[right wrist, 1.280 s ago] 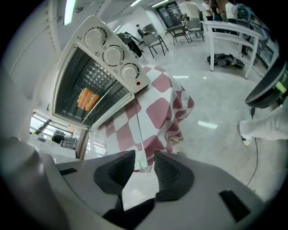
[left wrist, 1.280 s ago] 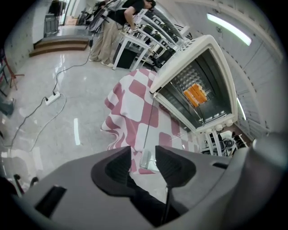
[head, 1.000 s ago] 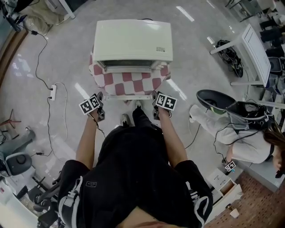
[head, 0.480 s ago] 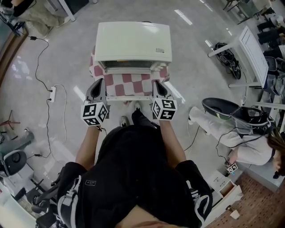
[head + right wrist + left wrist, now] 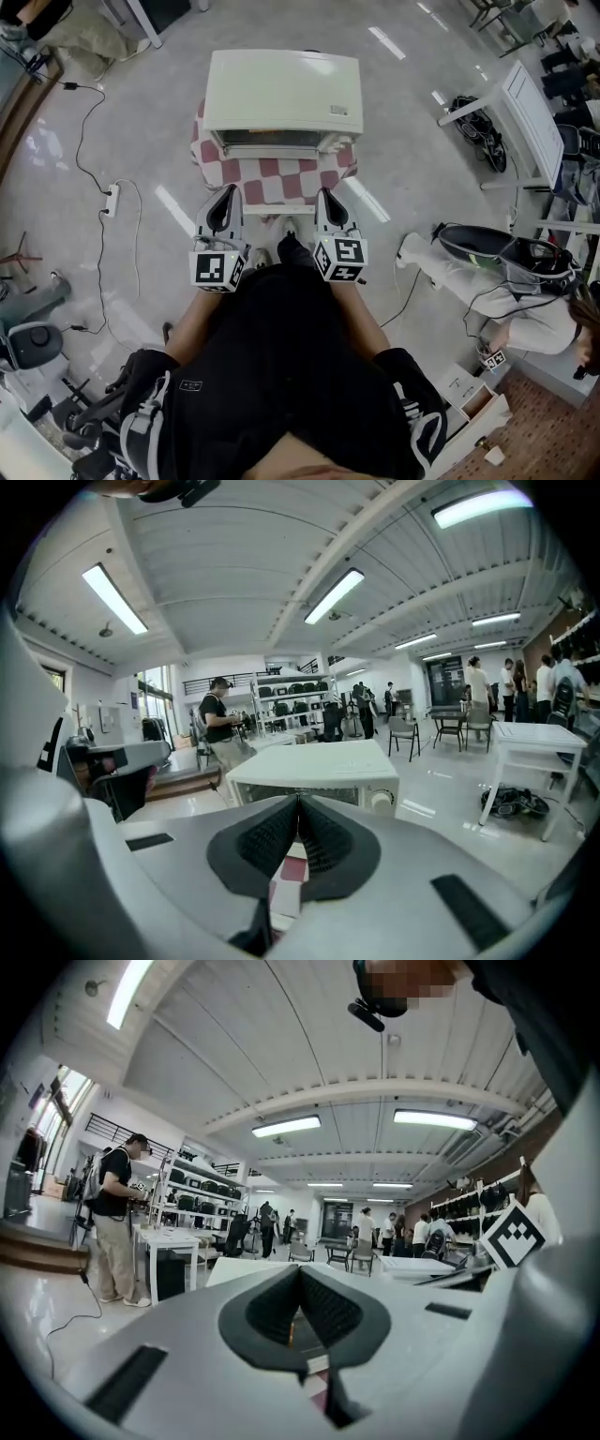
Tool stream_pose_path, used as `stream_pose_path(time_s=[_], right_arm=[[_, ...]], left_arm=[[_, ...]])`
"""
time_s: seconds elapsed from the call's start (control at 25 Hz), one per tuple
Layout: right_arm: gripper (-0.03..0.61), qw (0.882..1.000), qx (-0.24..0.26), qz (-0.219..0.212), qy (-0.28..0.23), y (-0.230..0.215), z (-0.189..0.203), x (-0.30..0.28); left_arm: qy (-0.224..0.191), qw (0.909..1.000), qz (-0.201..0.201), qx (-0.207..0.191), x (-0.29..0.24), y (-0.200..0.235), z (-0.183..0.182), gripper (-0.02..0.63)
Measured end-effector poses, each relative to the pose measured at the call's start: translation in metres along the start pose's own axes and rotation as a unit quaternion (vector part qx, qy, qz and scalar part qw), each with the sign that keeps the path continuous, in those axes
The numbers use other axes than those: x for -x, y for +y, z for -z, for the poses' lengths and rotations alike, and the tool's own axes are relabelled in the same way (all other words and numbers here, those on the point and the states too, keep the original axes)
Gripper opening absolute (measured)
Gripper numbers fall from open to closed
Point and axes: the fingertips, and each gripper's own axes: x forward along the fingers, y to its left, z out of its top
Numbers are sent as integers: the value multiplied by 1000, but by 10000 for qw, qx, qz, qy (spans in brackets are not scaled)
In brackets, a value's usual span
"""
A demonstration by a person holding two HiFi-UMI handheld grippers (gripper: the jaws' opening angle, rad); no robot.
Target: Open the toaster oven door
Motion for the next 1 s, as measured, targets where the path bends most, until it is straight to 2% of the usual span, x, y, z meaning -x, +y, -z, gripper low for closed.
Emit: stream_pose_path(time_s=[0.4, 1.0], right_arm=[[28, 9998, 154, -93, -26, 11, 4, 3], [28, 9998, 154, -118, -70, 18, 5, 4]], left_arm=[[168, 9998, 90, 89, 1, -5, 19, 9], [201, 9997, 128, -42, 7, -7, 18, 9]])
